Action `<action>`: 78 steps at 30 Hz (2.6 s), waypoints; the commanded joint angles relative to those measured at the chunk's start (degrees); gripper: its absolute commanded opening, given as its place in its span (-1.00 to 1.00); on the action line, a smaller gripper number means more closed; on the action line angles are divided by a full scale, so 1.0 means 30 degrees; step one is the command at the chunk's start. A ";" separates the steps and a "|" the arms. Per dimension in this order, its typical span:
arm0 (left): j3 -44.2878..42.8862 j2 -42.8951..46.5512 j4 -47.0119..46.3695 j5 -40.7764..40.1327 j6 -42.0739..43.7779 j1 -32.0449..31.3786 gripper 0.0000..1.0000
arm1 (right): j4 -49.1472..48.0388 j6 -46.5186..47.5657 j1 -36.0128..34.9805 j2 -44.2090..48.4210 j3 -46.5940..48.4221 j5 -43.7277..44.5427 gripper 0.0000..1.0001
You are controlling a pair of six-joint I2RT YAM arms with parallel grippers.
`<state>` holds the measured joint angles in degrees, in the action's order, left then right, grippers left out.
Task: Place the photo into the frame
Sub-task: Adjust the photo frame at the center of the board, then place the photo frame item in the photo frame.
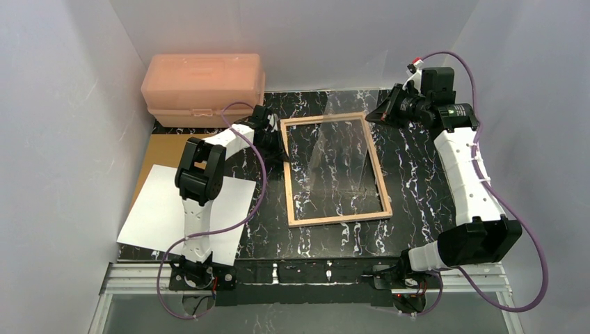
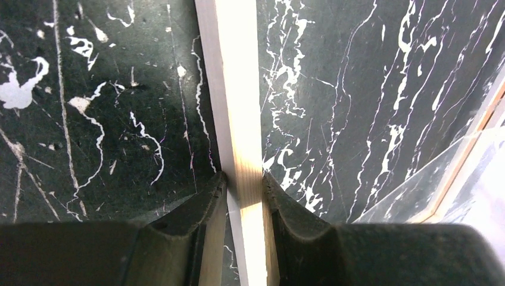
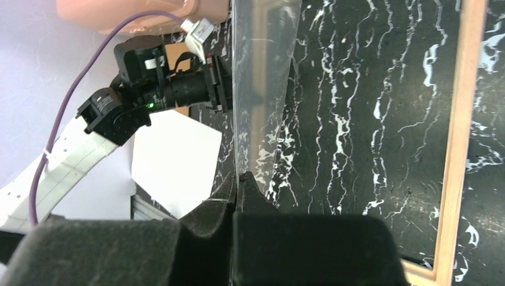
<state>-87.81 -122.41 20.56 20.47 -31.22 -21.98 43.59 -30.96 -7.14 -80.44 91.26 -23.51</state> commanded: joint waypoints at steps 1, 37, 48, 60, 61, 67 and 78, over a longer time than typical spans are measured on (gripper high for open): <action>-0.0068 -0.0133 0.1718 -0.0218 0.3179 -0.0273 -0.93 | -0.1109 0.0389 0.0077 0.0046 0.0716 -0.2944 -0.97; -0.1739 0.9897 0.7805 -0.3881 1.0561 0.1709 0.97 | -0.6713 -0.4404 -0.1591 0.2314 -0.2936 -0.4277 -0.97; 0.1065 1.2487 0.8368 0.1301 1.3693 0.4192 0.97 | -1.5247 -0.7288 -0.1498 0.3650 -1.2905 -0.4999 -0.97; 0.2514 1.1925 0.8558 0.1974 1.4275 0.4191 0.87 | -1.2305 -0.3763 -0.0995 0.2743 -1.3854 -0.4348 -0.97; 0.2558 1.1793 0.8551 0.2040 1.4286 0.4191 0.85 | -1.1525 -0.3119 -0.0918 0.2573 -1.3552 -0.4216 -0.97; 0.2972 1.0959 0.8509 0.2179 1.4421 0.3850 0.73 | -0.8997 -0.1292 -0.0698 0.2374 -1.2989 -0.2936 -0.97; 0.3511 0.9808 0.7713 0.1388 1.4188 0.1965 0.68 | -0.7020 0.0928 -0.0466 0.1516 -1.2731 -0.1352 -0.97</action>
<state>-77.89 -92.42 44.10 25.26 11.09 -14.11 20.14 -32.34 -9.06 -75.61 50.26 -29.52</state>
